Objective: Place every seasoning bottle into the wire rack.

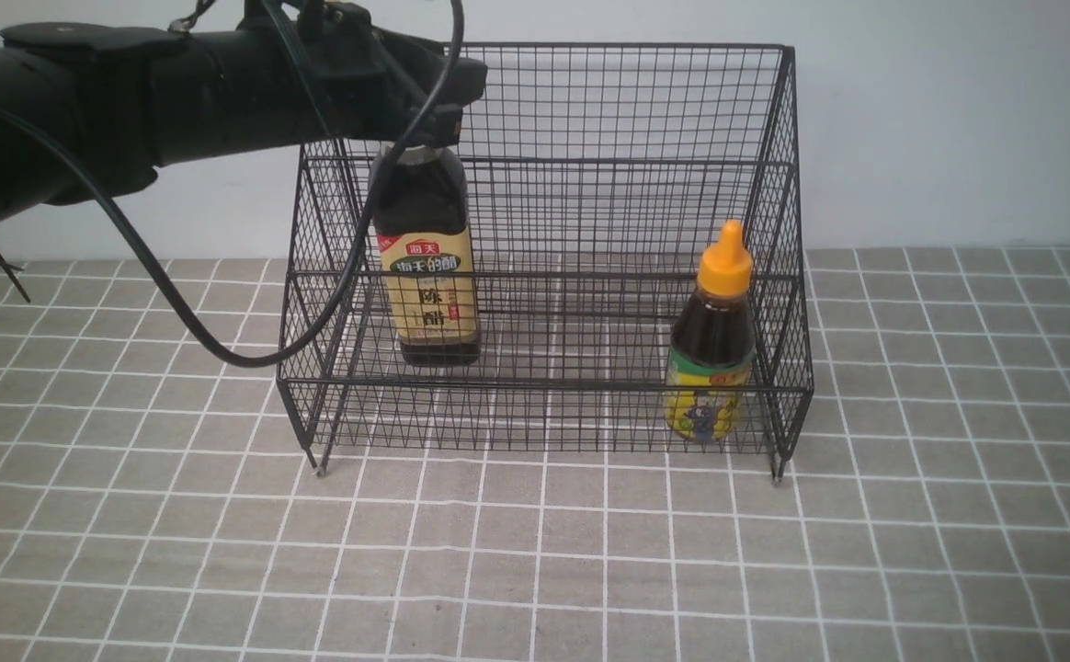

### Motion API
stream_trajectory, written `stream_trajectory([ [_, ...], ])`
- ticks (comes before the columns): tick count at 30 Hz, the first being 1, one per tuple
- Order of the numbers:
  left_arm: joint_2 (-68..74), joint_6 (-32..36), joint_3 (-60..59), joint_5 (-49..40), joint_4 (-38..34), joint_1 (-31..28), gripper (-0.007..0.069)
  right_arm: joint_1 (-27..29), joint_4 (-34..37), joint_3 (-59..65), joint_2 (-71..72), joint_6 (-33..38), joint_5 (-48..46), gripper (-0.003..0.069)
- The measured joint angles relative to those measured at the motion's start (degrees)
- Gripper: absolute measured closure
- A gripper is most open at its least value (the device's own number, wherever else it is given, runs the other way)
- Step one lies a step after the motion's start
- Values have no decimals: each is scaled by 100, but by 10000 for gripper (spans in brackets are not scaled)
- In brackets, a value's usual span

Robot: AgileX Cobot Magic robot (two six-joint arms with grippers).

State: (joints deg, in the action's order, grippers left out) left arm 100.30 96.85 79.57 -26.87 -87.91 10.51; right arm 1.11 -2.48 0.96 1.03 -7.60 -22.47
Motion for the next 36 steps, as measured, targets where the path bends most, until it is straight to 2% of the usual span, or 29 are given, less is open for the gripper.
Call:
stream_trajectory([
  [10, 6, 171, 0, 109, -40, 0, 342, 0, 0, 0, 0, 0, 0, 671],
  [14, 6, 224, 0, 283, -166, 0, 229, 0, 0, 0, 0, -7, 0, 671],
  [17, -5, 230, 0, 386, -272, 0, 174, 0, 0, 0, 0, -7, 0, 671],
  [25, -453, 204, 0, 901, -327, 0, 164, 0, 0, 0, 0, -7, 0, 671],
  [28, -870, 50, 0, 1108, -347, 0, 209, 0, 0, 0, 0, -7, 0, 671],
  [31, -1301, -129, 0, 1281, -347, 0, 298, 0, 0, 0, 0, -7, 0, 671],
  [35, -1869, -446, -134, 1310, -377, 0, 475, 0, 0, 0, 0, -7, 0, 671],
  [36, -2050, -616, -230, 1232, -348, 0, 548, 0, 0, 0, 0, -7, 0, 671],
])
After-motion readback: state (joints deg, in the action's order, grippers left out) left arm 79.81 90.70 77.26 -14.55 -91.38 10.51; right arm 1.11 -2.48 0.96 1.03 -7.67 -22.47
